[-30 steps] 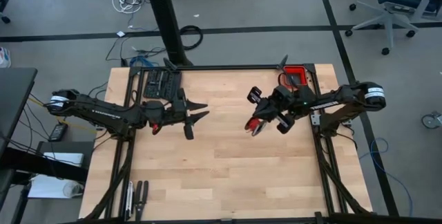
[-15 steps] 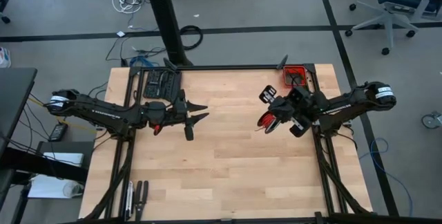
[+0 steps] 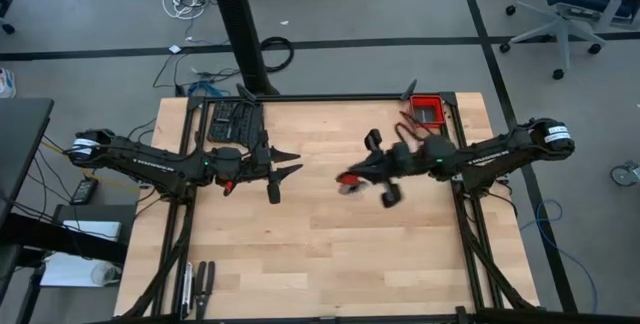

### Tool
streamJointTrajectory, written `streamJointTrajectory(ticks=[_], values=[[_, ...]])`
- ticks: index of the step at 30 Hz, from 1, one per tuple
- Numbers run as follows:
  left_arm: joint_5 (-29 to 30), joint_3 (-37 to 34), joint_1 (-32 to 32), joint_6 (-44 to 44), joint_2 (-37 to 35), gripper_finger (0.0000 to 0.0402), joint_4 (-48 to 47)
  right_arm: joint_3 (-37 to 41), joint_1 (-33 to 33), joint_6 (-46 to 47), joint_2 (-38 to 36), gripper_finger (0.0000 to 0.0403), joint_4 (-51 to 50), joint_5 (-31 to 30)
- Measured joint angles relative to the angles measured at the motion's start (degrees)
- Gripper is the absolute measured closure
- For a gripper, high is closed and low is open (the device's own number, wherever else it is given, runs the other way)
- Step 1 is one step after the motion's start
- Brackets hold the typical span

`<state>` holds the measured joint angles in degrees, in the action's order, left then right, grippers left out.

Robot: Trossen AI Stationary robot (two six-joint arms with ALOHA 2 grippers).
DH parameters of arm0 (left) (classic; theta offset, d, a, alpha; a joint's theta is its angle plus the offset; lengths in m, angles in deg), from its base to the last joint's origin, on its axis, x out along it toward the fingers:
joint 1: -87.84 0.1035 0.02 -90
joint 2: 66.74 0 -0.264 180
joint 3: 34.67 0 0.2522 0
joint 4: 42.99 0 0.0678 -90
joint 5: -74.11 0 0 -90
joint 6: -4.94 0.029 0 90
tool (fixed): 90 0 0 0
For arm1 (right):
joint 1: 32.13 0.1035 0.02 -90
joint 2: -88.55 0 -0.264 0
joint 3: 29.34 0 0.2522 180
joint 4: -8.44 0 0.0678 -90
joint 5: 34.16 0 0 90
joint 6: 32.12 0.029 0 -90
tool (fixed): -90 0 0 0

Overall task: Coil cords
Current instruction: Uncoil the red wire from the black spool

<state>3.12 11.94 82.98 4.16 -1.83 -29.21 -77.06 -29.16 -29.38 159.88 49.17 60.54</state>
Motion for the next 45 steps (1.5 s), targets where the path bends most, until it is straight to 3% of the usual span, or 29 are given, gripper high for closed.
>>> streamJointTrajectory(ticks=[8, 15, 24, 32, 45], values=[[-0.47, 0.00, 0.00, -1.40, 0.00, 0.0280, -0.52, 0.00, -2.39, -4.71, 0.67, 0.0401, -8.84, -2.26], [-3.37, 0.65, 0.00, -2.92, 3.02, 0.0280, 2.01, 0.00, -1.96, -13.02, 4.46, 0.0402, -11.36, 0.77], [-6.06, 12.98, 0.00, -3.98, 11.99, 0.0280, -14.36, -0.70, -2.78, -11.46, 6.10, 0.0402, -10.79, 0.43], [-7.02, 17.43, 0.00, -3.68, 16.50, 0.0280, -14.57, -2.12, -2.79, -13.21, 6.08, 0.0402, -12.32, -0.21], [-7.55, 17.51, 0.00, -2.31, 17.28, 0.0280, -10.73, -2.21, -2.79, -13.20, 6.08, 0.0402, -12.26, -0.04]])
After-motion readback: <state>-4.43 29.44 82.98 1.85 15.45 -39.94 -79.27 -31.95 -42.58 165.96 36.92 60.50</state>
